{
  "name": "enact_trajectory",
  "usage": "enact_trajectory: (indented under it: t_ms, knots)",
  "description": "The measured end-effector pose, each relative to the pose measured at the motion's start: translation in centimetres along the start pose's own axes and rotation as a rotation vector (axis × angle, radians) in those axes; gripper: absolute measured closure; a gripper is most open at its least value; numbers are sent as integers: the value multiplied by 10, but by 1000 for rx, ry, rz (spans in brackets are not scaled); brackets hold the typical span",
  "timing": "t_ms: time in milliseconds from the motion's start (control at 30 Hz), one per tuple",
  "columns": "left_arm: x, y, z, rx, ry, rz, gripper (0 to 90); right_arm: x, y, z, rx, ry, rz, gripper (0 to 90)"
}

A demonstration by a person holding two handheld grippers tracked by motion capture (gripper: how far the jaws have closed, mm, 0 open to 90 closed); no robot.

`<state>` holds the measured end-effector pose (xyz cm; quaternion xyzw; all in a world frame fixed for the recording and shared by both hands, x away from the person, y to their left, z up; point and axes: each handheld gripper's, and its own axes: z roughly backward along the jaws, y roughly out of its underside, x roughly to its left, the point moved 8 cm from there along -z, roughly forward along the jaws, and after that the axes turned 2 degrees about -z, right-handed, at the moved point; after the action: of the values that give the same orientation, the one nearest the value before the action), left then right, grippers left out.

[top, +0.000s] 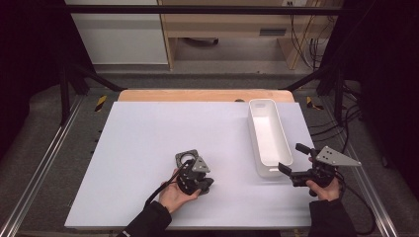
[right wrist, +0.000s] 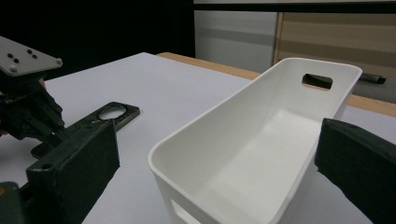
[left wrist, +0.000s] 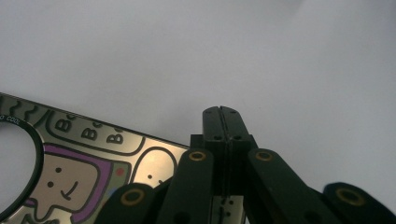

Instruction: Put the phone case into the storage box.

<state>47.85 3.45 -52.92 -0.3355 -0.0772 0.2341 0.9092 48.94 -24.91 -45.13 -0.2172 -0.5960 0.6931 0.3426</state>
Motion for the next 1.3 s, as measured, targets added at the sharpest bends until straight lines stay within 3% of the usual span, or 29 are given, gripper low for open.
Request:
enact_trajectory:
  t_ms: [367, 567, 667, 800, 1300]
  knots:
    - [-5, 0, -1, 45, 2, -17, 893, 0, 0, 0, 2, -1, 1, 3]
    - [-5, 0, 0, 55, 1, 0, 894, 0, 0, 0, 2, -2, 1, 3]
    - [-2, -2, -4, 57, -45, -7, 894, 0, 0, -1, 2, 0, -1, 3]
    - [-1, -2, -7, 67, -66, -27, 894, 1, 1, -1, 5, -1, 1, 3]
    - [-1, 11, 5, 115, -57, -35, 894, 0, 0, 0, 0, -2, 0, 3]
